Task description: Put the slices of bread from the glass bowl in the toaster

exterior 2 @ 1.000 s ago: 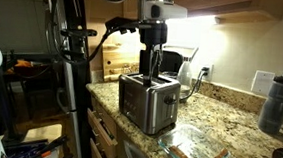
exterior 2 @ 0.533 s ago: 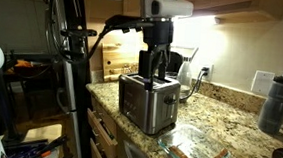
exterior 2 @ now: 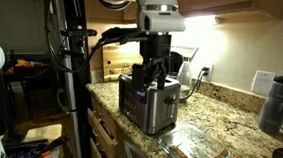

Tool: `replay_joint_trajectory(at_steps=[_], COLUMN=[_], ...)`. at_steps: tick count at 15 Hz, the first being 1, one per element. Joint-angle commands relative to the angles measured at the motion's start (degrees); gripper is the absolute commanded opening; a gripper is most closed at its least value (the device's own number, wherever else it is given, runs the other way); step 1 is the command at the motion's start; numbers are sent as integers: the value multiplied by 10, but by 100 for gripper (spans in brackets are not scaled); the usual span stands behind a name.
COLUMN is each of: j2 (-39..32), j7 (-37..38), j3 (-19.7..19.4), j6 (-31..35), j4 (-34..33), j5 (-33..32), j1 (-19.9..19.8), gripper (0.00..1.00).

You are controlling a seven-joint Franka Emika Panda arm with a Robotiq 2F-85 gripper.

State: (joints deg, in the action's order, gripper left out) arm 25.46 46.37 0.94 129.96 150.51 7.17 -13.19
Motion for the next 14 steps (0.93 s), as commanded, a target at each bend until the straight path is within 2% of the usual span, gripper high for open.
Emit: replay_joint_trajectory(at_steps=[1,8,14], j2=[10,-20,-78], j7=[24,59,98], j3=[-1,6,1], j6=[33,83,125], j4=[30,37,25], j5=[-3,-22,-47], j1=[-2,-14,-18], gripper=[100,100,100])
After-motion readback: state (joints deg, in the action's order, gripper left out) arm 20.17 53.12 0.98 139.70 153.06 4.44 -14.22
